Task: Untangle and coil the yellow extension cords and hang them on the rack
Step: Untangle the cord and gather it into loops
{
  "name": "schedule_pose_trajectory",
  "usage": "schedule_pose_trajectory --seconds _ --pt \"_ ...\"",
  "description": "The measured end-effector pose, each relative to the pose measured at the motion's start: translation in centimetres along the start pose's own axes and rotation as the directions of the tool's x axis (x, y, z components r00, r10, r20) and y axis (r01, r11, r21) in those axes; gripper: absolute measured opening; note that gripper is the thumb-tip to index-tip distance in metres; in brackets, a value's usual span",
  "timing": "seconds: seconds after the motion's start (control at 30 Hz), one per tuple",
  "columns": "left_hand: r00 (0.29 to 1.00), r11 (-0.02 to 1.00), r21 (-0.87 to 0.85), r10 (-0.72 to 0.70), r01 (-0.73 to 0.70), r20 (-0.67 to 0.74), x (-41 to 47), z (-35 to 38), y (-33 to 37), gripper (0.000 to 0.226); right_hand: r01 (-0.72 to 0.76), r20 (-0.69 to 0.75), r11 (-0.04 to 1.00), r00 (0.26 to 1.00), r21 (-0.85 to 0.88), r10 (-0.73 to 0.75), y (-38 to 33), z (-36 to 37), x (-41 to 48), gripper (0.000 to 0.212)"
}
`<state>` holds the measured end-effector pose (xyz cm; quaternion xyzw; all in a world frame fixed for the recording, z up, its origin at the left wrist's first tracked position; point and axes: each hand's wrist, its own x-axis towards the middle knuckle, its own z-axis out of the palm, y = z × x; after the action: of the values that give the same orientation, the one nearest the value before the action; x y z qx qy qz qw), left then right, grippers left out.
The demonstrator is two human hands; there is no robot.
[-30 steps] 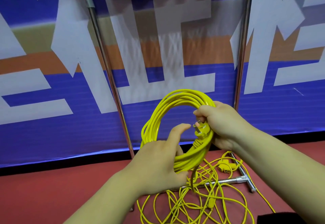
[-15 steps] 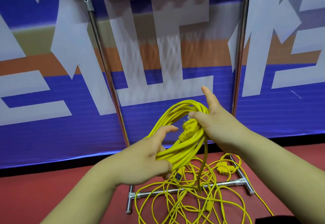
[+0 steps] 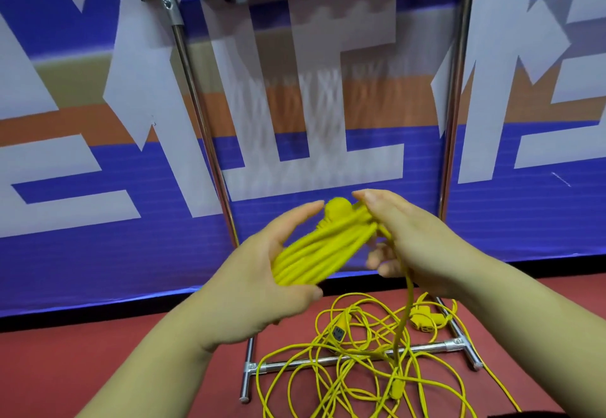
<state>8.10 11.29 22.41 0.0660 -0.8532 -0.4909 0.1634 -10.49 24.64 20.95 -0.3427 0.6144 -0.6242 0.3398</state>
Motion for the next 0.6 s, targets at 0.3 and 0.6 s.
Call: schedule_pose_trajectory --seconds 0.3,0.6 --pt "0.935 0.951 -0.31 -0.093 -0.019 -0.342 0.6 -1.9 -2.5 0.079 0.111 0.001 0.829 0.991 -0.548 -0.132 2.3 -1.5 0.7 0.047" --pt "0.972 0.918 -0.394 -0.129 0.041 -0.198 0.7 -1.4 -4.4 0.056 0.099 -0.052 0.758 0.984 -0.645 -0.173 3.6 -2.2 2.0 0.014"
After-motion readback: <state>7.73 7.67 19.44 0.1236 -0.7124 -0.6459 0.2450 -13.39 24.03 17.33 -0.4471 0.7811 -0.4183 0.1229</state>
